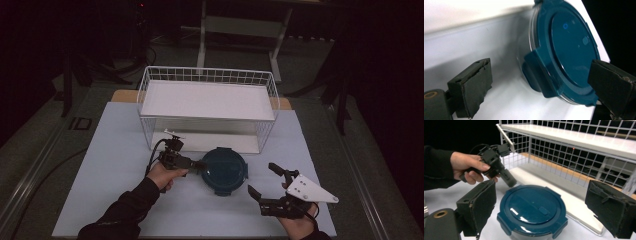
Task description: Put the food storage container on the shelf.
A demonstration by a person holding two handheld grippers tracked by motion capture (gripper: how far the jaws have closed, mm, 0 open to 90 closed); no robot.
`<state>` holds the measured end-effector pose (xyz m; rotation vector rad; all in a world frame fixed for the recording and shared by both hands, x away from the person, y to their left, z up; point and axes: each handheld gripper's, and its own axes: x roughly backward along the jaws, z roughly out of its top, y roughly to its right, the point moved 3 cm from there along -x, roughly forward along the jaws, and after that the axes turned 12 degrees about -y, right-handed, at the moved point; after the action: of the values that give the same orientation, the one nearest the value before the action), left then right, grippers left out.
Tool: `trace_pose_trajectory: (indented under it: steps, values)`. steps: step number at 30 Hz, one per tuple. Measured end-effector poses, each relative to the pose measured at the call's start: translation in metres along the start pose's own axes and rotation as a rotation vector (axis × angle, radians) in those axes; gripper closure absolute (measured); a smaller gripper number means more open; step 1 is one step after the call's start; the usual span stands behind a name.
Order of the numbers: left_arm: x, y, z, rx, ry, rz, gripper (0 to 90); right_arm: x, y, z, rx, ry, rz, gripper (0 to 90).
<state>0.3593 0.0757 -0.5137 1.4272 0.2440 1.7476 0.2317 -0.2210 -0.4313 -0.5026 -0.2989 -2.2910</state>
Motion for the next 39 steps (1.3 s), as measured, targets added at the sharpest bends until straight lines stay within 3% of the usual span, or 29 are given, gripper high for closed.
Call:
trace_pose_trajectory:
  steps: [5,7,11,13,21,29,30,33,39]
  values:
    - [-0.004,-0.003,-0.001,0.061,-0.013,-0.041,21.1,-0.003,-0.003,-0.003,0.011,-0.011,-0.004,10.8]
    - [-0.005,-0.004,-0.001,0.068,-0.026,-0.077,27.7,-0.004,-0.004,-0.003,0.01,-0.016,-0.006,10.8]
    - [-0.007,-0.004,-0.001,0.068,-0.049,-0.084,38.5,-0.004,-0.003,-0.005,0.008,-0.017,-0.006,12.5]
    - [-0.008,-0.005,-0.002,0.086,-0.052,-0.098,43.3,-0.004,-0.003,-0.005,0.008,-0.016,-0.005,12.5]
    - [-0.011,-0.014,-0.002,0.178,-0.051,-0.203,50.5,-0.004,-0.002,-0.005,0.003,-0.019,-0.008,12.9]
    - [-0.009,-0.011,-0.002,0.153,-0.058,-0.182,51.4,-0.007,0.002,-0.008,-0.03,-0.048,-0.003,14.5]
    - [-0.007,-0.009,-0.004,0.122,-0.05,-0.176,51.4,-0.008,0.004,-0.008,-0.037,-0.054,0.001,14.7]
    - [-0.005,-0.005,-0.009,0.1,-0.041,-0.159,52.7,-0.013,0.013,-0.012,-0.102,-0.093,0.021,18.9]
    - [-0.003,0.001,-0.017,0.043,-0.008,-0.131,52.8,-0.029,0.029,-0.013,-0.226,-0.18,0.121,24.0]
